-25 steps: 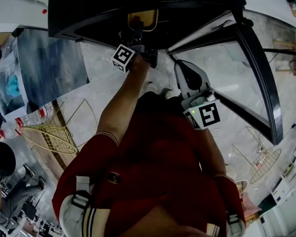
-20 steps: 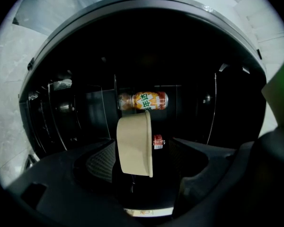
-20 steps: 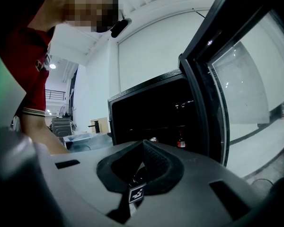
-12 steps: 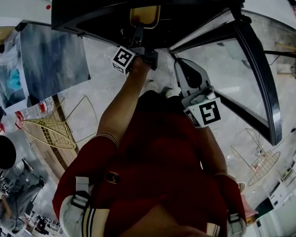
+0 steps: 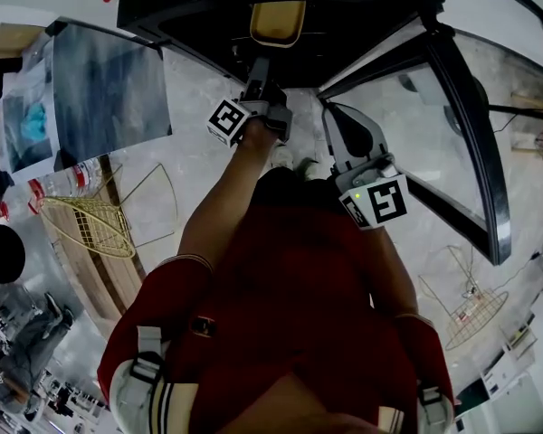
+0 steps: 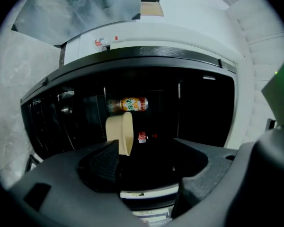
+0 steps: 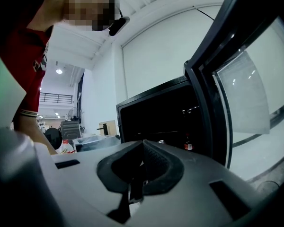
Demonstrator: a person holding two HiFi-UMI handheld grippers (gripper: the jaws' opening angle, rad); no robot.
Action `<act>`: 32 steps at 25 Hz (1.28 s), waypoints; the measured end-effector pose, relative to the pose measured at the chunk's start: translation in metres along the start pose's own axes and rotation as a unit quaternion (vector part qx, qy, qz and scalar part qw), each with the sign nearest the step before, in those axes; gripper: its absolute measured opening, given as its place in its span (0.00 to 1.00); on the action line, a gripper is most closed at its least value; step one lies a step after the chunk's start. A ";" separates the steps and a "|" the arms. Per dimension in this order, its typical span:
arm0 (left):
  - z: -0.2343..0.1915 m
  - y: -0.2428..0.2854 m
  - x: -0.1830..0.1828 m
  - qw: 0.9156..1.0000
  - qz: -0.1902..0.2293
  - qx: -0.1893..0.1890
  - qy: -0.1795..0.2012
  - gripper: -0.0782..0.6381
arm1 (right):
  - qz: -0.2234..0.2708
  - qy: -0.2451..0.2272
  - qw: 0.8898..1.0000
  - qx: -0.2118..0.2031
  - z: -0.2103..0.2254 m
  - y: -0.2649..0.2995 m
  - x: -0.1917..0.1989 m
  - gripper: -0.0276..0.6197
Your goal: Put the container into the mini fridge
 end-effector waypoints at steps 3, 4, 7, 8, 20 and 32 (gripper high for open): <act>0.021 -0.009 0.010 1.000 -0.013 0.023 0.001 0.56 | 0.003 0.001 1.000 -0.006 -0.001 -0.002 -0.004 0.04; 0.030 -0.012 0.014 0.999 -0.019 0.032 0.000 0.55 | 0.004 0.001 1.000 -0.007 -0.001 -0.003 -0.006 0.04; 0.050 -0.021 0.025 0.998 -0.034 0.046 0.009 0.54 | 0.009 0.000 1.000 -0.013 0.000 -0.007 -0.011 0.04; 0.056 -0.024 0.028 0.998 -0.039 0.050 0.012 0.53 | 0.011 0.000 1.000 -0.014 0.000 -0.008 -0.013 0.04; 0.112 -0.067 0.064 0.991 -0.066 0.039 0.114 0.34 | 0.035 0.001 0.999 -0.027 0.004 -0.032 -0.028 0.04; 0.178 -0.098 0.112 0.936 -0.128 0.083 0.317 0.13 | 0.069 -0.011 0.997 -0.041 -0.002 -0.047 -0.055 0.04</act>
Point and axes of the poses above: the fingertips, and each gripper's own axes: y forward along the fingers, z to its right, x out of its underside, the point moved 4 cm from there along -y, backward along the fingers, and after that the axes turned 15 degrees about -y, right-handed, at the moved point
